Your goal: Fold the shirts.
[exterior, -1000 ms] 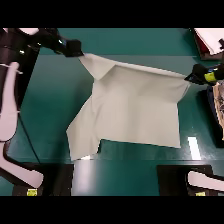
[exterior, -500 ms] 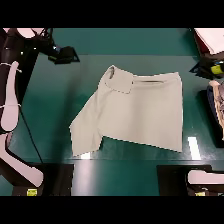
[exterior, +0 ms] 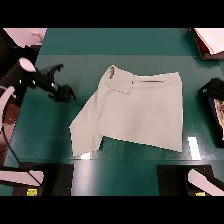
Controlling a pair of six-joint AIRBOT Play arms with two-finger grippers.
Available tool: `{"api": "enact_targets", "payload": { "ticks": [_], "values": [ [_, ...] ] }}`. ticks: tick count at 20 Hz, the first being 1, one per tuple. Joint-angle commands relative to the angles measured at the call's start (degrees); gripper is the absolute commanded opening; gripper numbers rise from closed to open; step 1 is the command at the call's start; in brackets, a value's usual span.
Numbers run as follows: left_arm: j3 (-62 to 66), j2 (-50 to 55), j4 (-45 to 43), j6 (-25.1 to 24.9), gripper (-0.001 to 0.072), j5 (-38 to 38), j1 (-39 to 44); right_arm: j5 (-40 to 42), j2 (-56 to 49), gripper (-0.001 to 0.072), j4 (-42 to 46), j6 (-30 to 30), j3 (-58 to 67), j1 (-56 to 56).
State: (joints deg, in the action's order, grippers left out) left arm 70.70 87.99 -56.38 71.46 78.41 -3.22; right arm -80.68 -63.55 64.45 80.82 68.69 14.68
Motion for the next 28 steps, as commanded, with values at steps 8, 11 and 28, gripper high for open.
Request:
{"api": "enact_targets", "payload": {
  "ticks": [8, 11, 28],
  "values": [
    [-19.1, -4.8, 3.6, -7.4, 0.0500, -6.7, 0.9, 0.3, 11.1, 0.0408, -0.2, -0.3, -9.4, 0.4],
    [-19.1, -4.8, 3.7, -7.4, 0.0279, -8.0, 4.3, -4.2, 9.5, 0.0408, 0.5, -0.4, -9.5, 0.5],
    [-12.0, -10.8, 1.5, -3.9, 0.0028, -10.1, 4.9, -5.0, 11.0, 0.0408, 3.3, -2.8, -42.6, 13.9]
  ]
}}
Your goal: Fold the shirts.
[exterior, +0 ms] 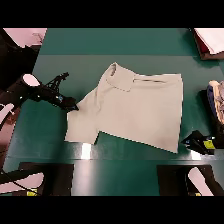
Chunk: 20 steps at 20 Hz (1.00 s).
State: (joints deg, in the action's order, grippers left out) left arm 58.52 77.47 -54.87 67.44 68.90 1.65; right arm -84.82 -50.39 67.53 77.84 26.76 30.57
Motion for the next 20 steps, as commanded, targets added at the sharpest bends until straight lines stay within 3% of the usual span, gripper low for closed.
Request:
{"api": "enact_targets", "payload": {
  "ticks": [1, 6, 7, 11, 15, 20],
  "values": [
    [0.2, -0.3, 0.0, 0.1, 0.0028, -0.6, 0.0, -0.3, -3.5, 0.0408, 0.2, 0.8, -0.9, -3.4],
    [0.2, -0.3, 0.0, 0.1, 0.0028, -0.5, 0.0, 4.4, -8.9, 0.0396, 0.6, 4.2, -2.6, -14.7],
    [0.2, -0.3, 0.0, 0.1, 0.0028, -0.3, 0.0, 5.0, -9.2, 0.0298, 0.3, 4.2, -2.2, -16.5],
    [0.9, -0.4, -0.3, 0.2, 0.0028, -0.3, 0.0, 6.6, -6.0, 0.0016, 0.0, 4.2, 1.3, -21.6],
    [12.7, -4.2, -1.8, 4.0, 0.0027, 0.1, 0.0, 8.1, 3.1, 0.0015, -1.3, 6.1, 14.1, -22.2],
    [44.9, -10.7, -2.2, 4.8, 0.0028, -1.2, 0.0, 24.7, 11.0, 0.0015, -4.5, 6.2, 41.0, -22.2]
  ]
}}
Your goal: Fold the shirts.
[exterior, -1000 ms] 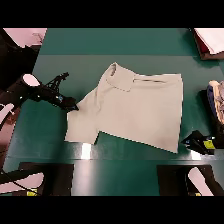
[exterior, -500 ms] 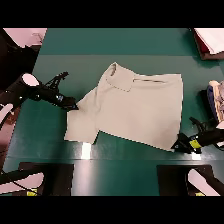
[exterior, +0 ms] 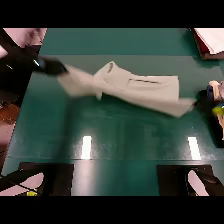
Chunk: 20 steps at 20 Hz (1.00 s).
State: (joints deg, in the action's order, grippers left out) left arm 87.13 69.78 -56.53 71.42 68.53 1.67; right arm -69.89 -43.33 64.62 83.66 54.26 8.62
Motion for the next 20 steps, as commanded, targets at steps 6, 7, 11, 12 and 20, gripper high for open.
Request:
{"api": "enact_targets", "payload": {
  "ticks": [6, 7, 11, 12, 20],
  "values": [
    [38.2, -10.9, -0.4, 1.9, 0.0028, -8.9, 0.0, 14.8, 4.7, 0.0014, -1.6, -0.8, 37.0, -0.2],
    [37.6, -13.3, -0.4, 1.9, 0.0028, -10.6, -0.1, 14.3, 4.7, 0.0015, -1.5, -0.9, 39.1, -0.2],
    [37.6, -19.8, 1.9, 2.3, 0.0027, -14.0, 0.0, 11.6, 4.7, 0.0014, -1.3, -3.0, 47.5, -0.2],
    [37.6, -21.2, 2.9, 2.2, 0.0027, -14.9, -0.1, 11.0, 4.7, 0.0014, 0.0, -3.0, 49.3, -0.2],
    [27.6, -19.9, 0.8, 4.6, 0.0027, -14.4, -0.1, -12.0, -7.5, 0.0014, 5.2, 6.1, 58.8, -0.3]
  ]
}}
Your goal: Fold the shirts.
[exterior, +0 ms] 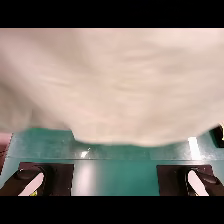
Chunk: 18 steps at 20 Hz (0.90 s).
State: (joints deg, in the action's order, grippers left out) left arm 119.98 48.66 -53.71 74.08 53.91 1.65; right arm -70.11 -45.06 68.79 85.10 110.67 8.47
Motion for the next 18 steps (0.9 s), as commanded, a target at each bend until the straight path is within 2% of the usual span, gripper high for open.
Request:
{"api": "enact_targets", "payload": {
  "ticks": [1, 4, 6, 7, 12, 16, 17, 18],
  "values": [
    [-8.2, 3.7, -2.8, 3.8, 0.0026, 2.4, 0.0, -17.0, -9.6, 0.0014, 1.3, 5.7, 2.4, -1.1],
    [-12.7, 15.6, -3.5, 5.4, 0.0028, 15.6, 0.0, -28.3, -22.1, 0.0013, 1.4, 6.2, 2.4, -4.3],
    [-13.3, 26.0, -3.3, 5.5, 0.0027, 24.4, 0.0, -30.2, -31.1, 0.0013, 1.4, 6.2, 2.4, -6.1],
    [-13.3, 31.4, -3.1, 5.6, 0.0028, 26.2, 0.0, -29.7, -35.1, 0.0013, 1.4, 6.2, 2.4, -6.7],
    [-13.3, 51.6, -2.9, 5.7, 0.0028, 20.1, 0.0, -22.9, -53.2, 0.0014, 1.4, 6.2, 2.4, -7.3],
    [-13.3, 57.7, -2.9, 5.5, 0.0028, 11.9, 0.0, -12.7, -61.0, 0.0016, 1.3, 6.2, 2.4, -7.3],
    [-13.3, 57.8, -3.0, 5.4, 0.0053, 9.8, 0.0, -10.0, -62.0, 0.0017, 1.3, 6.2, 2.4, -7.3],
    [-13.2, 57.7, -3.0, 5.4, 0.0386, 7.9, 0.0, -8.2, -62.4, 0.0107, 1.1, 6.2, 2.4, -7.3]
  ]
}}
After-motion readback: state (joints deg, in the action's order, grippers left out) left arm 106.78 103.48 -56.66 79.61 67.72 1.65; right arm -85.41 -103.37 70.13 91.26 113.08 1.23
